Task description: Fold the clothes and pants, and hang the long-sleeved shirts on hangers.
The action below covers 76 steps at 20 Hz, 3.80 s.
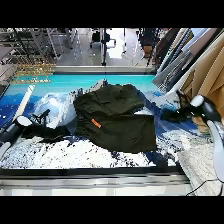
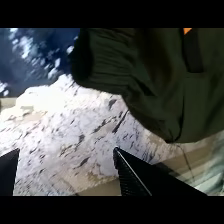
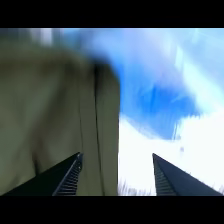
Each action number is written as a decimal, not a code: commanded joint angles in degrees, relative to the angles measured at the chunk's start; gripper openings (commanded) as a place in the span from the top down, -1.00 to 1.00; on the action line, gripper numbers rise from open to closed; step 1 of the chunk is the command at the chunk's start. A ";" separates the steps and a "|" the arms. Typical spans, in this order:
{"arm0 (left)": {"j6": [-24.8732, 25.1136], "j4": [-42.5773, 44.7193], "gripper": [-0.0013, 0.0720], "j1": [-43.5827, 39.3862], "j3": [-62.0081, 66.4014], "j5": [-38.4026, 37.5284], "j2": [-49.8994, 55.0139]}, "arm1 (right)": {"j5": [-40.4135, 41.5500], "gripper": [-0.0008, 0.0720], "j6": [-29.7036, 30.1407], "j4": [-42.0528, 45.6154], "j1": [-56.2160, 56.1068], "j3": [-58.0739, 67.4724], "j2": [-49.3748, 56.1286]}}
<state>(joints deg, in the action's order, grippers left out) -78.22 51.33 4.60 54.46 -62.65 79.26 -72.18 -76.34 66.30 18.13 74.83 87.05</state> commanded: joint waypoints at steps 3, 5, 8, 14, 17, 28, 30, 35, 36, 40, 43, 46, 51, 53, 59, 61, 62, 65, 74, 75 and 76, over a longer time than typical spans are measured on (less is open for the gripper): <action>-6.84 -2.58 -0.95 -5.46 -1.31 9.44 1.09 | -9.38 -0.50 12.09 -16.33 11.17 -28.61 -11.23; -9.79 -2.58 -0.95 -6.84 -1.31 11.91 2.64 | -8.74 -0.50 13.00 -17.44 10.64 -32.81 -10.86; -14.62 -3.39 -0.94 -8.68 -1.31 15.78 5.66 | -3.93 -0.51 12.96 -18.01 7.96 -34.40 -10.56; -14.84 -18.16 0.23 -11.28 -1.29 25.16 11.72 | 8.70 -0.20 8.63 -22.56 0.66 -34.12 -7.04; -12.59 -19.56 0.94 -10.91 -1.16 22.29 10.58 | 8.55 0.93 10.23 -24.76 -1.44 -33.83 -8.20; 3.69 -26.49 0.93 9.44 44.30 -31.78 -18.71 | 2.45 0.94 4.76 -1.29 -1.33 15.54 -58.21; 3.69 -30.95 0.93 13.57 58.60 -30.86 -21.29 | 9.90 0.94 5.05 -3.17 -1.33 26.45 -60.24; 3.65 -28.68 0.94 19.02 68.70 -20.83 -23.45 | 20.35 0.94 8.15 -4.35 -1.33 36.20 -51.67; 3.67 -28.72 0.94 18.51 64.74 -20.81 -23.10 | 18.56 0.94 8.20 -6.23 -1.33 35.76 -47.52; 3.72 -20.63 0.93 9.94 37.64 -18.05 -20.46 | 5.73 0.94 10.88 -19.87 -2.45 29.07 -26.21; 3.74 -14.14 0.93 2.27 17.40 0.48 -14.03 | 7.26 0.94 11.50 -17.81 -8.24 19.78 -10.14; 3.69 -13.51 0.93 -2.40 9.66 23.34 -0.44 | 16.48 0.94 11.21 -14.29 -11.78 16.33 4.63; 3.72 -24.20 0.93 -0.42 22.93 20.52 17.53 | 15.34 0.94 9.01 -15.30 -11.69 19.50 9.64; 3.72 -24.15 0.93 2.38 29.31 13.09 17.92 | 5.51 0.93 9.40 -15.39 -11.78 21.77 5.57; 3.76 -12.85 0.93 11.30 35.67 -18.82 17.99 | -11.54 0.93 5.90 -20.17 -21.05 0.90 -15.10; 3.76 -3.74 0.93 11.85 35.65 -22.12 18.32 | -8.37 0.93 1.95 -21.55 -26.93 -12.61 -23.56; 3.74 1.01 0.93 11.85 35.60 -23.82 18.69 | -6.29 0.94 -0.02 -21.16 -30.23 -18.67 -26.75; 3.72 9.53 0.93 10.88 35.04 -28.79 20.50 | -0.44 0.93 -4.22 -20.98 -40.63 -34.53 -29.73; 0.46 10.14 -0.46 13.14 34.05 -31.10 21.51 | 4.92 -0.56 -4.39 -15.32 -24.09 -45.59 -34.34; -0.68 10.10 -0.46 13.88 35.71 -31.06 20.98 | 6.10 -0.56 -4.24 -16.85 -19.93 -47.04 -33.75; -1.51 9.66 -0.46 14.29 37.51 -31.01 20.31 | 7.08 -0.58 -2.49 -19.43 -17.44 -48.41 -32.52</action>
<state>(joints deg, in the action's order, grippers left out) -76.95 60.95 17.39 88.99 -92.90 100.62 -66.96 -79.96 49.10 -8.01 29.61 54.39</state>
